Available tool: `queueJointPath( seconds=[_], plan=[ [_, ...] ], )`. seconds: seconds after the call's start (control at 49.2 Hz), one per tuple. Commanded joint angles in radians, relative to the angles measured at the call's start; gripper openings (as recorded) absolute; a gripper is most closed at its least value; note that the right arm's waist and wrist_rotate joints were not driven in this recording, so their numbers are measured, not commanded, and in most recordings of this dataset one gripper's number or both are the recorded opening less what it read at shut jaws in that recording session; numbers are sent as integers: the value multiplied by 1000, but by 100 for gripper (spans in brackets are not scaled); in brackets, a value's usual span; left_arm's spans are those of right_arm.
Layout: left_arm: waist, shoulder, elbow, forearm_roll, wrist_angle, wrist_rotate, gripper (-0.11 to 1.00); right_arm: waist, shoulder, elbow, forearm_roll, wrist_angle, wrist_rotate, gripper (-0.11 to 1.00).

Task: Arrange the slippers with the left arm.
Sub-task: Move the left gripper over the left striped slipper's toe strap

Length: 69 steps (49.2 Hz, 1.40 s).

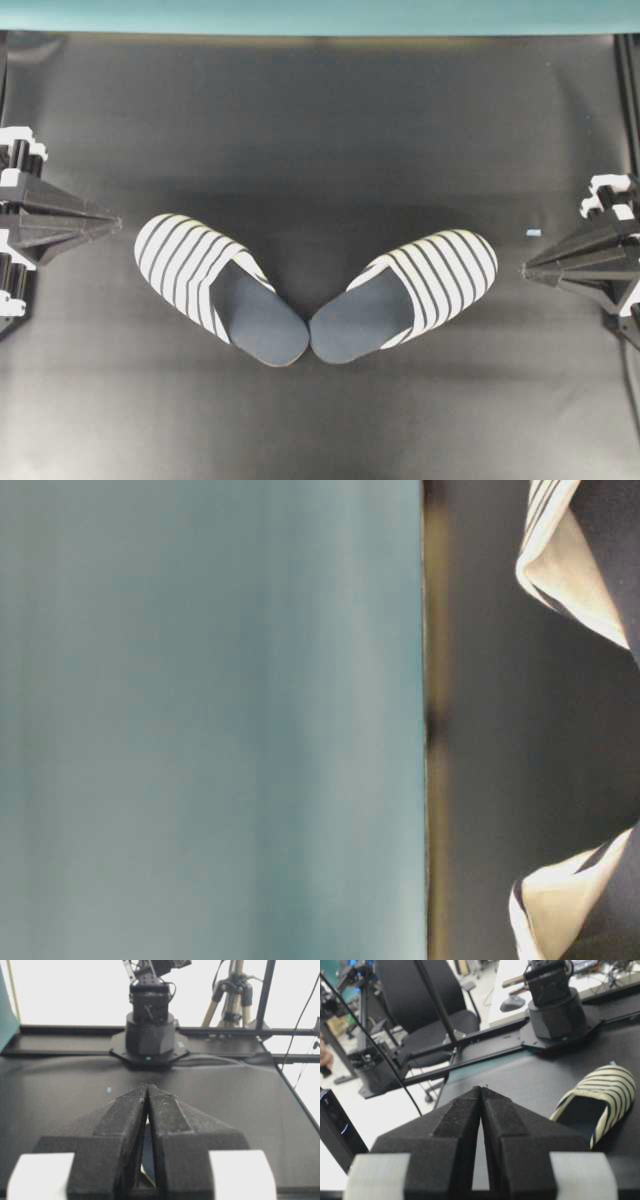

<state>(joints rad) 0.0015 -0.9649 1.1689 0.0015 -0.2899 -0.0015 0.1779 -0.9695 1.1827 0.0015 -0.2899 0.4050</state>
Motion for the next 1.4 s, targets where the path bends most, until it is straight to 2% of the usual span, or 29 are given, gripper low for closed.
queueJointPath(
  seconds=[0.0,0.102,0.264,0.427,0.508,0.651,0.773,0.834,1.057,1.118,1.179,1.281,1.382],
  plan=[
    [8,54,-129,35,91,-91,5,0,14,-23,5,-9,0,4],
    [48,130,-249,38,284,-229,0,0,15,-32,54,2,0,0],
    [49,298,-433,40,623,-442,0,0,23,-34,58,55,-2,0],
    [44,535,-615,43,965,-561,0,0,25,-32,57,133,-2,0],
    [40,686,-738,43,1155,-615,0,0,21,-34,57,164,-2,0],
    [37,876,-881,46,1385,-634,0,0,14,-32,57,183,-2,0],
    [35,979,-919,46,1407,-643,2,0,8,-29,57,187,-2,0],
    [38,1000,-914,46,1405,-647,10,0,3,-26,57,189,-2,0],
    [49,1032,-847,46,1376,-687,74,0,-20,-21,57,195,0,0],
    [52,1032,-822,46,1330,-698,86,0,-26,-21,57,201,0,0],
    [54,1037,-802,46,1279,-701,90,0,-31,-20,57,210,-2,0],
    [58,1060,-769,46,1203,-703,89,0,-32,-17,57,216,-2,0],
    [58,1091,-744,46,1201,-704,89,0,-34,-12,57,216,-2,0]
  ],
)
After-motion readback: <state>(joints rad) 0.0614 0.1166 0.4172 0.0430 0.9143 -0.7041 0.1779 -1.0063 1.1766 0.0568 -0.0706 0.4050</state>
